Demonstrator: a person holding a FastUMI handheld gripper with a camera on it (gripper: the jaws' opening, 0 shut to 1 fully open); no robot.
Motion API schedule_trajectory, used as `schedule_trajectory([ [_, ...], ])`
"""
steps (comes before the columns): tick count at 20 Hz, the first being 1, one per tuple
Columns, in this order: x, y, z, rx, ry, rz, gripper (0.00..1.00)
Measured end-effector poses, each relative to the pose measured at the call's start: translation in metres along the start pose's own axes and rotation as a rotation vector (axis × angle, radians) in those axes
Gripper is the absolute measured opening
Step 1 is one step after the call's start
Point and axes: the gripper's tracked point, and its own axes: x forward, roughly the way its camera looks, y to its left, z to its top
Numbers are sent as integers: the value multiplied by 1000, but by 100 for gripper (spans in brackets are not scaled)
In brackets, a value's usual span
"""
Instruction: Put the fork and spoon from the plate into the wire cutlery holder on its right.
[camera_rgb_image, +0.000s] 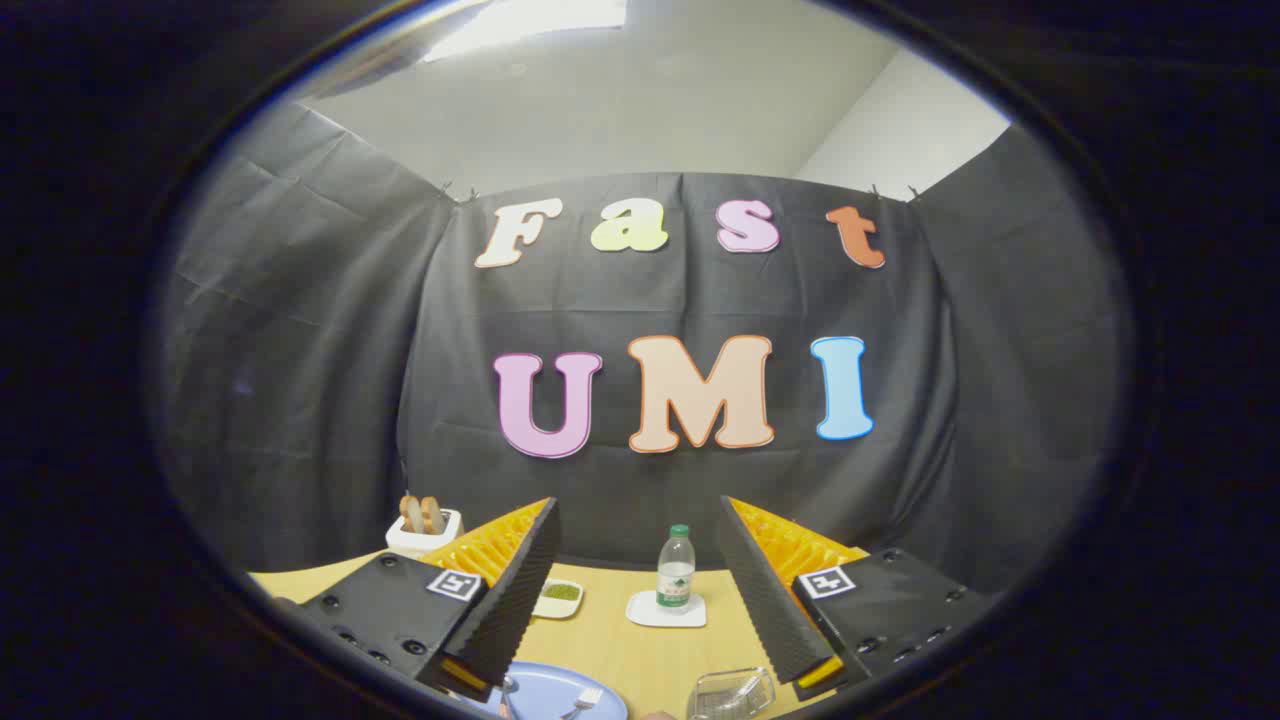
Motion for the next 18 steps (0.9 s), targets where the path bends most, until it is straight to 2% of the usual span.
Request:
schedule_trajectory([
  [7, 8, 16, 3, -15, -1, 38, 98],
  [18, 3, 18, -21, -11, 71, 14, 98],
])
